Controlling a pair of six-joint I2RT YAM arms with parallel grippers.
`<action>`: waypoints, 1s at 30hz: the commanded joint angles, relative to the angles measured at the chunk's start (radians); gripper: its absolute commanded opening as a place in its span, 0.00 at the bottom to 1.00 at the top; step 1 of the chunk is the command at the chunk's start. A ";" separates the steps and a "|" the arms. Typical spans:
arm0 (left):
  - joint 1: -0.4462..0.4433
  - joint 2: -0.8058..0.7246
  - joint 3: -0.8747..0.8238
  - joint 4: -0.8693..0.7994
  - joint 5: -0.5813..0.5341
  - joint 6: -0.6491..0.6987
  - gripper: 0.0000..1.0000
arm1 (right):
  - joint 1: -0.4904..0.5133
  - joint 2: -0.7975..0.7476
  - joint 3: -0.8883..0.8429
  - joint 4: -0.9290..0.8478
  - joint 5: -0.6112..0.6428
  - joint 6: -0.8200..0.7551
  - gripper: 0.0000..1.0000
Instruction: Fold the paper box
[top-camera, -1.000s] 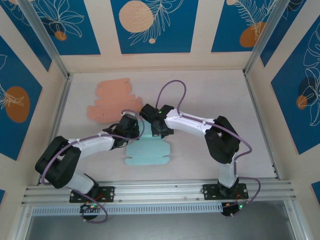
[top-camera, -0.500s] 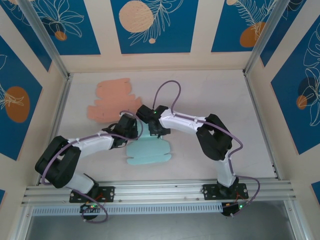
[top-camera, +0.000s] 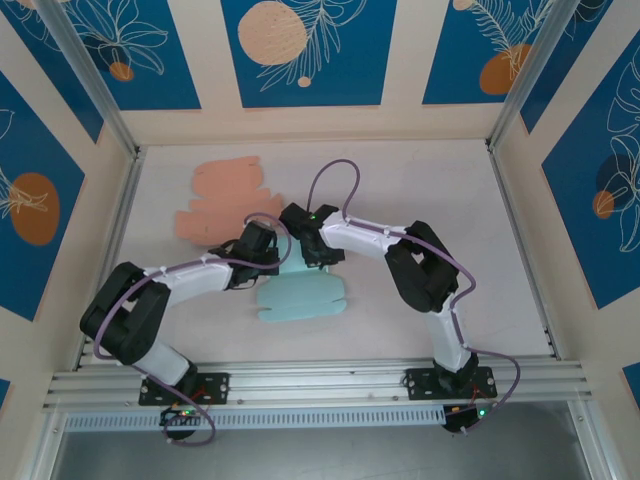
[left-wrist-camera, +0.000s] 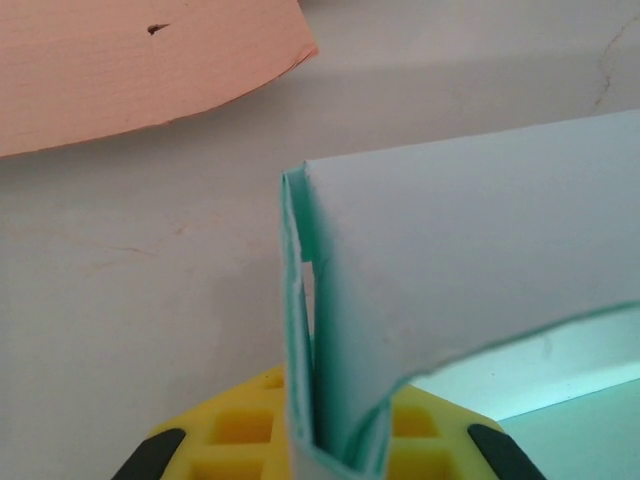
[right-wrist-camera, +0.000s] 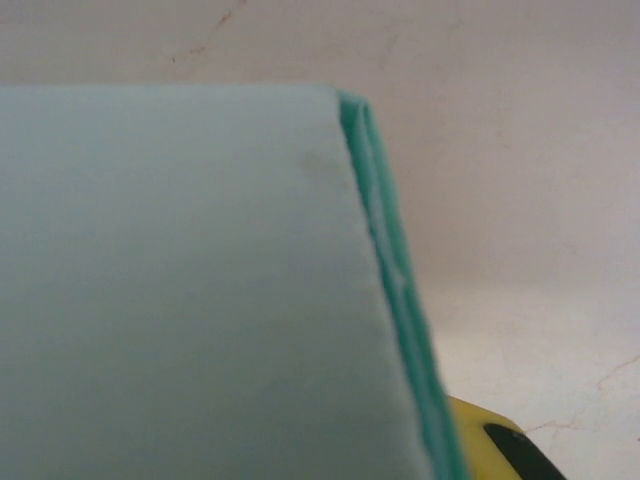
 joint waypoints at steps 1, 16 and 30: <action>0.042 0.024 0.003 -0.152 -0.035 0.052 0.00 | -0.062 0.057 -0.003 -0.167 0.143 0.012 0.15; 0.086 -0.060 0.007 -0.005 0.238 -0.027 0.43 | -0.007 0.088 0.011 -0.228 0.127 0.081 0.00; 0.084 -0.074 -0.025 -0.020 0.181 -0.011 0.41 | 0.008 0.091 0.049 -0.227 0.113 0.078 0.00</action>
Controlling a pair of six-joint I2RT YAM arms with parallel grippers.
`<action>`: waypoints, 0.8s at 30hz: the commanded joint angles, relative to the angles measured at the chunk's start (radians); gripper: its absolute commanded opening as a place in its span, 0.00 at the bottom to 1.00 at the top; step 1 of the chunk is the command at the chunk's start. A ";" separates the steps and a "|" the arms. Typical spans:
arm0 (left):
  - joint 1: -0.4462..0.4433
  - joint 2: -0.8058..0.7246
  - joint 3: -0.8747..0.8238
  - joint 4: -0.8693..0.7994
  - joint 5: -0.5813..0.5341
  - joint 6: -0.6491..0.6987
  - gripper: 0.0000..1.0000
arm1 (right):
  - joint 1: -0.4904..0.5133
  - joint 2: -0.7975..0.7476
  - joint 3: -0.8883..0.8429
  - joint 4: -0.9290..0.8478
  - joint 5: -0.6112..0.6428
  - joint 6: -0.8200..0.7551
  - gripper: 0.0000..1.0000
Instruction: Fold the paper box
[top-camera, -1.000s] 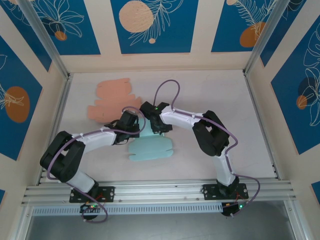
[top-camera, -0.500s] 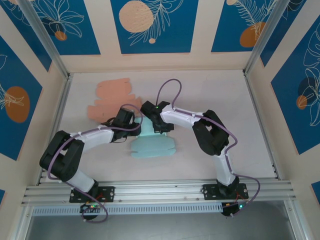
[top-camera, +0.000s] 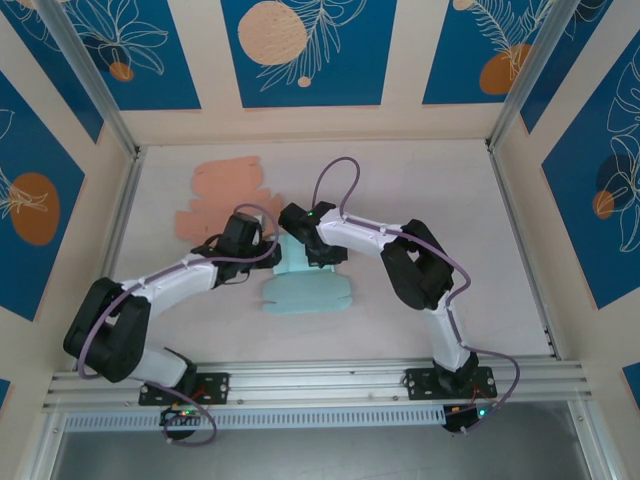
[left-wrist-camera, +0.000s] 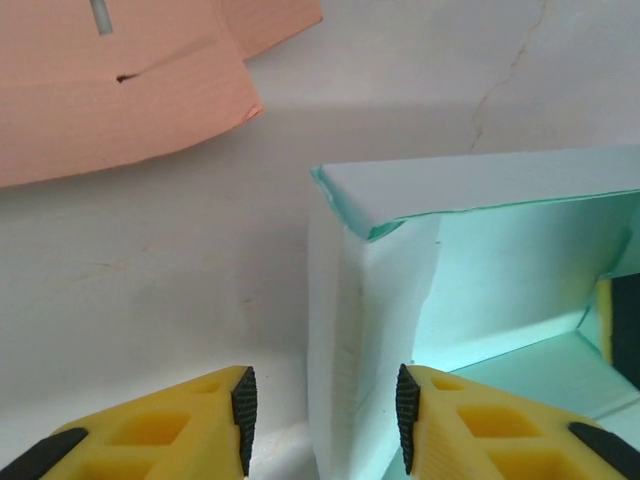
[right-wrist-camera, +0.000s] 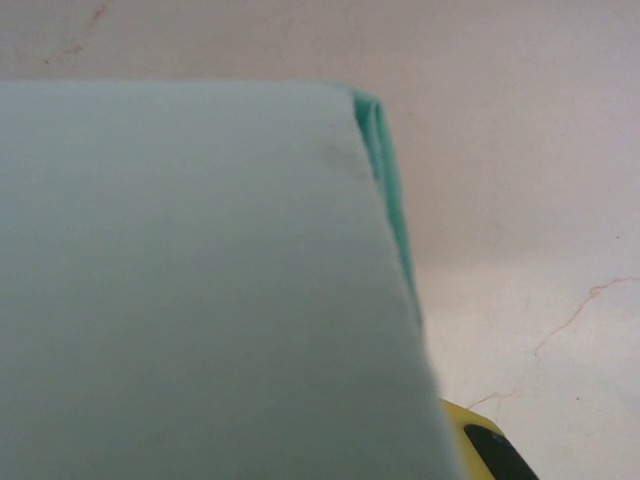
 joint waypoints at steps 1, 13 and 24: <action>0.009 0.045 -0.019 0.000 -0.010 0.000 0.40 | 0.008 0.051 -0.005 -0.112 0.060 -0.005 0.00; -0.025 0.127 0.007 -0.029 -0.255 0.020 0.07 | 0.059 -0.001 -0.031 -0.131 0.055 0.053 0.00; -0.052 0.282 0.205 -0.363 -0.555 0.107 0.10 | 0.101 0.020 -0.017 -0.202 -0.033 0.130 0.00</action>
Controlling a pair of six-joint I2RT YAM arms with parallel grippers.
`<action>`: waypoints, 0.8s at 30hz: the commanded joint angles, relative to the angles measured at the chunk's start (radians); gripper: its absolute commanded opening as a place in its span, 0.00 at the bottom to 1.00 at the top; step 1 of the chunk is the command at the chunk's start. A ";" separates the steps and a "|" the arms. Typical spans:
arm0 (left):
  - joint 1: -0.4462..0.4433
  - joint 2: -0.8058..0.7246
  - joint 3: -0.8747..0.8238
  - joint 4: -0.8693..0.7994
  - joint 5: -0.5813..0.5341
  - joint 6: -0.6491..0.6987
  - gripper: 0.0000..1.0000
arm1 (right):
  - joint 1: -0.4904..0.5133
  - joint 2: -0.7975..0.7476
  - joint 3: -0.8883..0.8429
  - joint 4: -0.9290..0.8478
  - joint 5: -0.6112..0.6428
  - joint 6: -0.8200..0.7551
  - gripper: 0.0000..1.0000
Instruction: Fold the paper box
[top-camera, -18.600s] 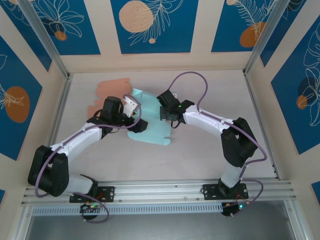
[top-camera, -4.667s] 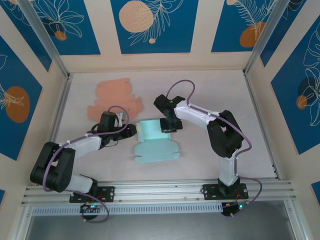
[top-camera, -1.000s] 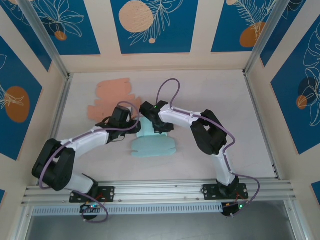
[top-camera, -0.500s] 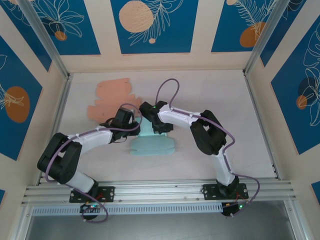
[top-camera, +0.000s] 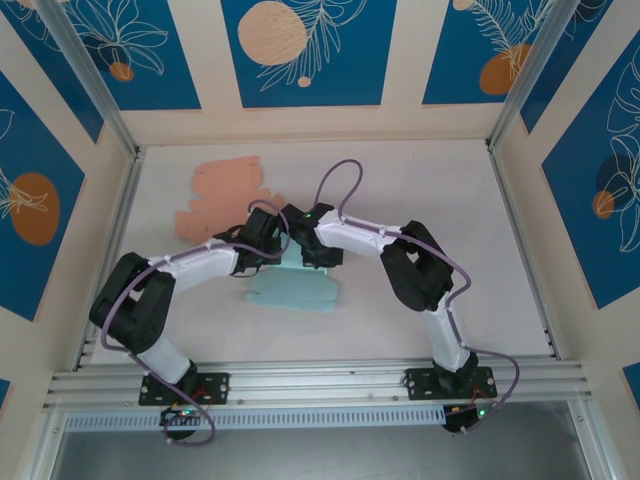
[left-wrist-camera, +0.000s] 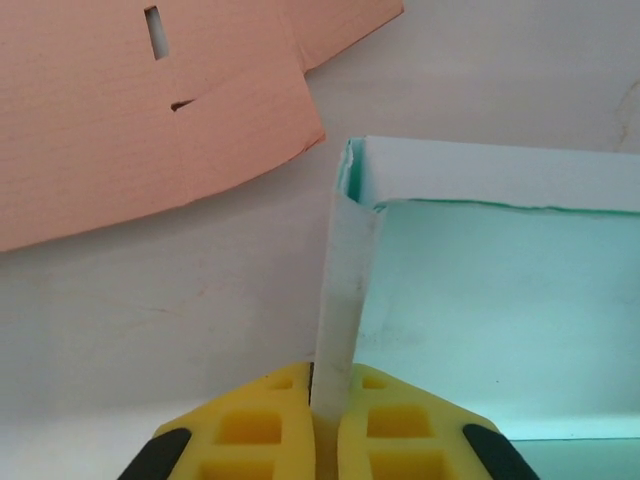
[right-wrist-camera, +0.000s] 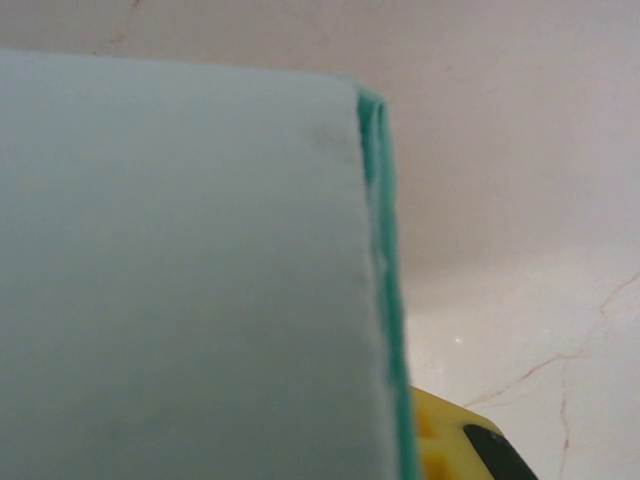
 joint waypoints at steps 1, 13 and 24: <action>0.009 0.105 0.040 -0.238 -0.321 0.057 0.12 | 0.073 0.026 -0.019 -0.215 0.013 -0.004 0.00; 0.040 0.217 0.116 -0.173 -0.114 0.042 0.11 | -0.065 0.087 0.004 -0.094 -0.144 -0.170 0.00; 0.039 0.283 0.188 -0.249 -0.114 0.105 0.04 | -0.161 0.230 0.244 -0.285 -0.045 -0.245 0.28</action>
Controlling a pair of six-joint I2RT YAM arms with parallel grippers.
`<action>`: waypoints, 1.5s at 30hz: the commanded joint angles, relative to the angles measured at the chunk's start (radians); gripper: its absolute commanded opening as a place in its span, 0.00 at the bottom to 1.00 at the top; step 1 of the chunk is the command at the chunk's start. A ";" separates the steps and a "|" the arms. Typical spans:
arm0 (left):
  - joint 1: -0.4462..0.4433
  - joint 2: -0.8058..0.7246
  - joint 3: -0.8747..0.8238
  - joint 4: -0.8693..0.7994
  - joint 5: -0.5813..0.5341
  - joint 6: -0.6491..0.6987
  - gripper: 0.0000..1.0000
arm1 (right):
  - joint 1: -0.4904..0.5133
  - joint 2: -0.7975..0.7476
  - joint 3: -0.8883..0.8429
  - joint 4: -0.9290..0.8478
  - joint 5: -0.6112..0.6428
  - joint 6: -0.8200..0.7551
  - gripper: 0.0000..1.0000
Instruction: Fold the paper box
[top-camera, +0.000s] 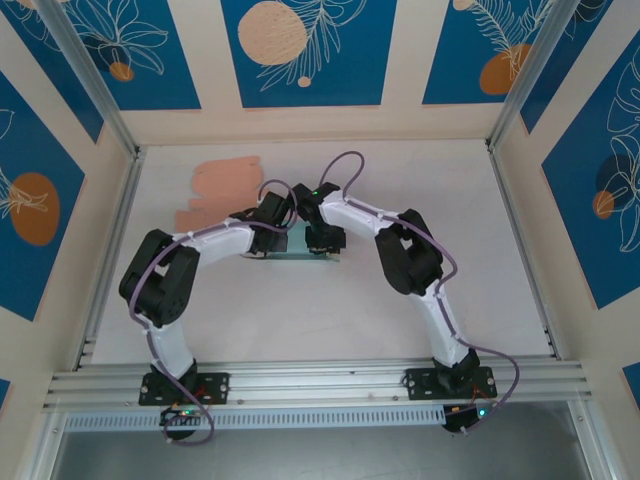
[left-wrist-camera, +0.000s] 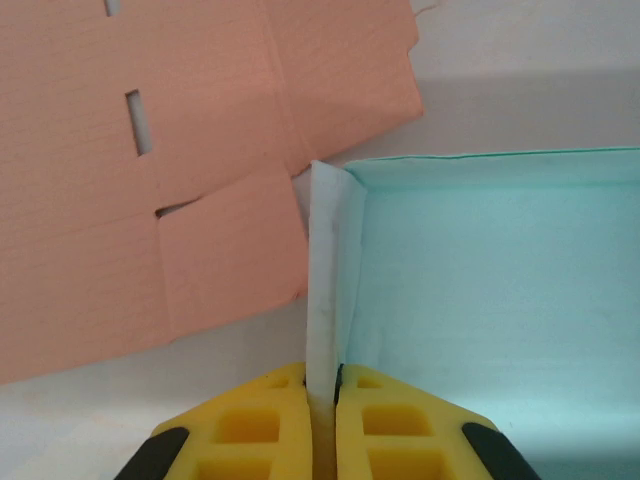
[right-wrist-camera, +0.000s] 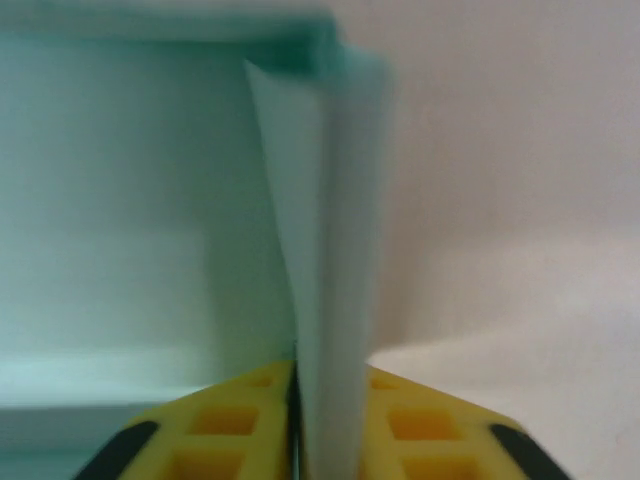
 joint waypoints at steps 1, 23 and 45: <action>0.017 0.078 -0.025 -0.151 -0.075 0.075 0.04 | -0.034 0.079 0.042 -0.206 0.103 -0.063 0.31; 0.044 -0.023 -0.125 -0.081 0.019 0.043 0.08 | -0.062 0.024 -0.133 -0.137 -0.026 -0.166 0.37; 0.082 -0.301 -0.141 0.058 0.365 -0.041 0.77 | 0.023 -0.123 0.106 -0.044 -0.128 -0.242 0.80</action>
